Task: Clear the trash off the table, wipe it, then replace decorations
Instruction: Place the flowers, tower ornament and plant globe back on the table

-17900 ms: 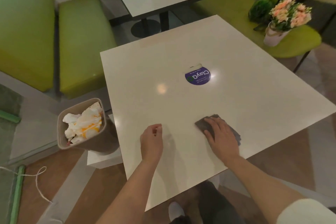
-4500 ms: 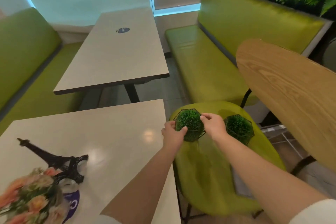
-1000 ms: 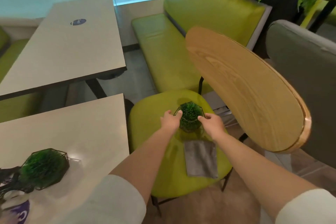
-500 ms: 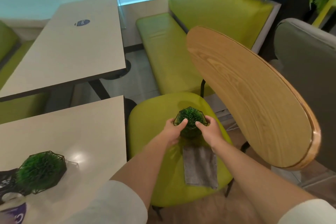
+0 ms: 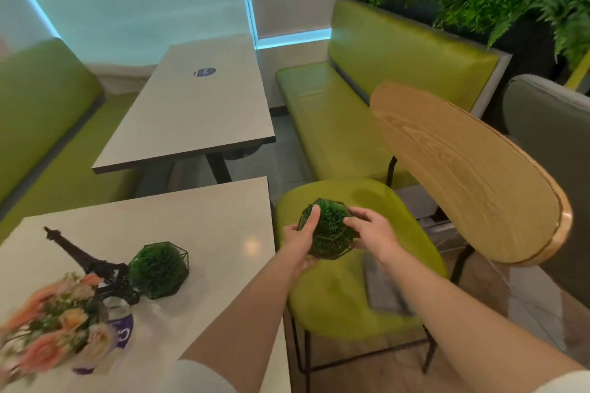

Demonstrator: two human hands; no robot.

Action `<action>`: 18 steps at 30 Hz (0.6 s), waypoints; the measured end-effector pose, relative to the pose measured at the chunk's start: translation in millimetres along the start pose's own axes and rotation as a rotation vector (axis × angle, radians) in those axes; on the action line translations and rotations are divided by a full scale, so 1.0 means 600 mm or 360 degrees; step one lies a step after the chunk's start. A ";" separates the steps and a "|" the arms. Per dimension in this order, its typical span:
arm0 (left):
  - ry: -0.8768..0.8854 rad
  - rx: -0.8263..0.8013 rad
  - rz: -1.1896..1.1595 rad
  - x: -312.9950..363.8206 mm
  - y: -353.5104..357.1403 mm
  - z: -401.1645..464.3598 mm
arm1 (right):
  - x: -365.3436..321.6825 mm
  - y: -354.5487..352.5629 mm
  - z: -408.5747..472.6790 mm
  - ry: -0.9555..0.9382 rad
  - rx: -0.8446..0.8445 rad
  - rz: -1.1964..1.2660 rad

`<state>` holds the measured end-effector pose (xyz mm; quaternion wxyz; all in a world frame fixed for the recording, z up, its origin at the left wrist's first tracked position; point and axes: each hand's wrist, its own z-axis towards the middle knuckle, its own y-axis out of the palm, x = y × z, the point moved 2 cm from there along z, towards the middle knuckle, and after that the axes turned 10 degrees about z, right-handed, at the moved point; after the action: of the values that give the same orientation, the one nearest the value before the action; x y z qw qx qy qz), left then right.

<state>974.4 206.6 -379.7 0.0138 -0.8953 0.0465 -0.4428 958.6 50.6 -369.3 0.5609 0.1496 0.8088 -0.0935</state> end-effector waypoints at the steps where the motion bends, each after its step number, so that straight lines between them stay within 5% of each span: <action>1: 0.0007 0.0013 0.0000 0.003 -0.020 -0.011 | -0.006 0.016 -0.015 -0.0014 -0.0028 0.0010; 18: 0.0140 0.0289 -0.0068 -0.018 -0.519 -0.275 | -0.070 0.414 -0.365 -0.0462 -0.0386 -0.0097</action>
<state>858.7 520.3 -267.5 0.0834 -0.8708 -0.0124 -0.4844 865.9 347.6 -248.7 0.6825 0.0414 0.7290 -0.0328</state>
